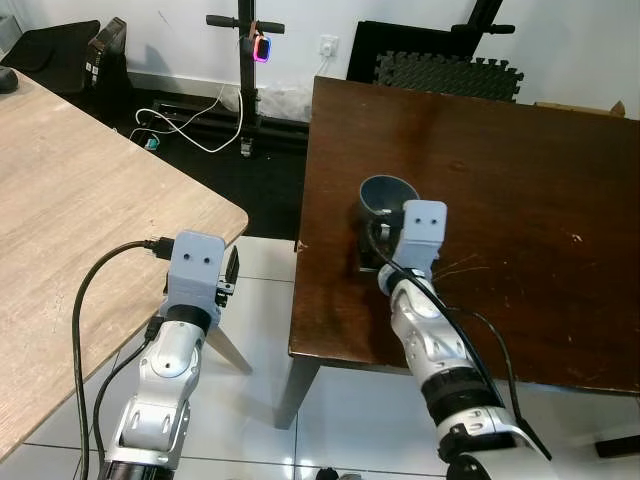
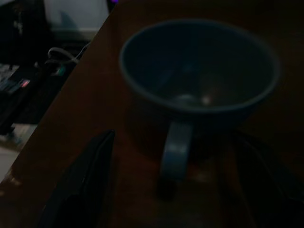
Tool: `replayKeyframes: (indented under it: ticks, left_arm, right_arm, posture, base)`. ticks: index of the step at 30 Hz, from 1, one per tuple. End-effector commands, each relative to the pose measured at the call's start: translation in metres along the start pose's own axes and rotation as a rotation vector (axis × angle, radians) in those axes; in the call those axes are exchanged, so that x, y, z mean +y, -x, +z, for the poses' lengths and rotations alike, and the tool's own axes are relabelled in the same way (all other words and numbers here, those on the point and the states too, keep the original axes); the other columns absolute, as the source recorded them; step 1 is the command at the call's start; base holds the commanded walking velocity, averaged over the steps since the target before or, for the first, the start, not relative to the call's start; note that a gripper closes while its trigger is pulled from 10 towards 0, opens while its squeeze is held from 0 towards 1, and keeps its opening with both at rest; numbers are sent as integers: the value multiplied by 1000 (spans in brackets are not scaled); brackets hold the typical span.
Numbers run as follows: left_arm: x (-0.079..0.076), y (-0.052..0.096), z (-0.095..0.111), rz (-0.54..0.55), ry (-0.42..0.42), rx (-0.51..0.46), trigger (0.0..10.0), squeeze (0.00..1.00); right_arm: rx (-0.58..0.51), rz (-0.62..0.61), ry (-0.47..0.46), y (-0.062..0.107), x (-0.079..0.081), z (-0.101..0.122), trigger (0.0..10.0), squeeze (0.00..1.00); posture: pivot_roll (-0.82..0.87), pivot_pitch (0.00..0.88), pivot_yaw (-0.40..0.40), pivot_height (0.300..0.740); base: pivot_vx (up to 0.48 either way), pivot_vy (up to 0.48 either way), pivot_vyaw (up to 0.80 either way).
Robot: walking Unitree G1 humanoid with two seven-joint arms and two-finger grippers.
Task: Setting the table
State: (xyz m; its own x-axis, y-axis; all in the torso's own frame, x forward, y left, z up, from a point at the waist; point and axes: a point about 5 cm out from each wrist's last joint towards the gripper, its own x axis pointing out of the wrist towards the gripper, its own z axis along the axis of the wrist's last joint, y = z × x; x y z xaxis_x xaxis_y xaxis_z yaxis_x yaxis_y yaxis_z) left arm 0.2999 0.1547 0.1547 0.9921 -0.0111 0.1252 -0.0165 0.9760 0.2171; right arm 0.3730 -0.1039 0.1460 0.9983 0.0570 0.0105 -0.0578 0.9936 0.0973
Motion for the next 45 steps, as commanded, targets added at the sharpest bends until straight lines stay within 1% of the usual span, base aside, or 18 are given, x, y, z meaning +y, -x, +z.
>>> replayKeyframes:
  ticks: [1, 2, 3, 4, 5, 6, 13, 23, 28, 30, 34, 35, 36, 37, 38, 41, 42, 45]
  left_arm:
    - [-1, 2, -2, -3, -7, 11, 10000, 0]
    - [-1, 3, -2, -1, -7, 10, 10000, 0]
    - [0, 3, -2, 0, -7, 10, 10000, 0]
    - [0, 3, -2, 0, -7, 10, 10000, 0]
    - [0, 3, -2, 1, -7, 9, 10000, 0]
    - [0, 3, -2, 1, -7, 9, 10000, 0]
    - [0, 3, -1, -2, -7, 8, 10000, 0]
    - [-2, 2, -1, -10, -5, 6, 10000, 0]
    - [-3, 3, -2, -12, -4, 12, 10000, 0]
    - [-3, 3, -2, -12, -4, 12, 10000, 0]
    - [-5, 6, -5, -23, -1, 23, 10000, 0]
    - [-7, 7, -6, -27, 1, 26, 10000, 0]
    - [-7, 7, -6, -27, 1, 26, 10000, 0]
    - [-8, 8, -6, -30, 3, 27, 10000, 0]
    - [-9, 9, -6, -34, 9, 29, 10000, 0]
    - [-10, 10, -7, -41, 19, 32, 10000, 0]
    - [-10, 10, -7, -41, 19, 32, 10000, 0]
    - [-9, 9, -7, -45, 22, 31, 10000, 0]
  right_arm:
    - [24, -13, -6, 0, -2, -6, 5647, 0]
    - [29, -25, 0, -2, -3, -5, 4392, 0]
    - [32, -35, 4, -3, -4, -5, 3608, 0]
    - [32, -35, 4, -3, -4, -5, 3608, 0]
    - [28, -43, 8, -4, -5, -4, 2314, 0]
    - [27, -50, 9, -5, -7, -3, 0, 0]
    - [3, -90, 1, -8, -15, 3, 0, 0]
    - [-24, -111, -1, -8, -19, 5, 0, 0]
    - [-103, -114, -18, -5, -26, 16, 0, 0]
    - [-103, -114, -18, -5, -26, 16, 0, 0]
    - [-175, -105, -22, 1, -33, 26, 0, 0]
    - [-208, -96, -19, 4, -34, 31, 627, 0]
    - [-208, -96, -19, 4, -34, 31, 627, 0]
    - [-240, -78, -28, 8, -34, 35, 10000, 0]
    - [-282, -58, -29, 13, -34, 42, 10000, 0]
    - [-343, -31, -24, 24, -33, 50, 10000, 0]
    - [-343, -31, -24, 24, -33, 50, 10000, 0]
    - [-382, -29, -22, 34, -34, 56, 10000, 0]
  posture:
    - [27, 168, -33, 740]
    - [33, 167, -32, 740]
    - [33, 167, -32, 740]
    - [33, 167, -32, 740]
    - [33, 167, -32, 740]
    - [33, 167, -32, 740]
    - [31, 164, -26, 740]
    - [29, 160, -22, 740]
    - [30, 159, -23, 740]
    - [30, 159, -23, 740]
    - [34, 149, -19, 740]
    - [36, 148, -19, 740]
    - [36, 148, -19, 740]
    - [36, 147, -18, 740]
    - [37, 145, -17, 740]
    - [36, 141, -13, 740]
    - [36, 141, -13, 740]
    - [34, 133, 2, 740]
  base:
    - [0, 0, 0]
    - [0, 0, 0]
    - [0, 0, 0]
    - [0, 0, 0]
    - [0, 0, 0]
    - [0, 0, 0]
    - [0, 0, 0]
    - [0, 0, 0]
    - [0, 0, 0]
    - [0, 0, 0]
    - [0, 0, 0]
    - [0, 0, 0]
    - [0, 0, 0]
    - [0, 0, 0]
    - [0, 0, 0]
    - [0, 0, 0]
    - [0, 0, 0]
    - [0, 0, 0]
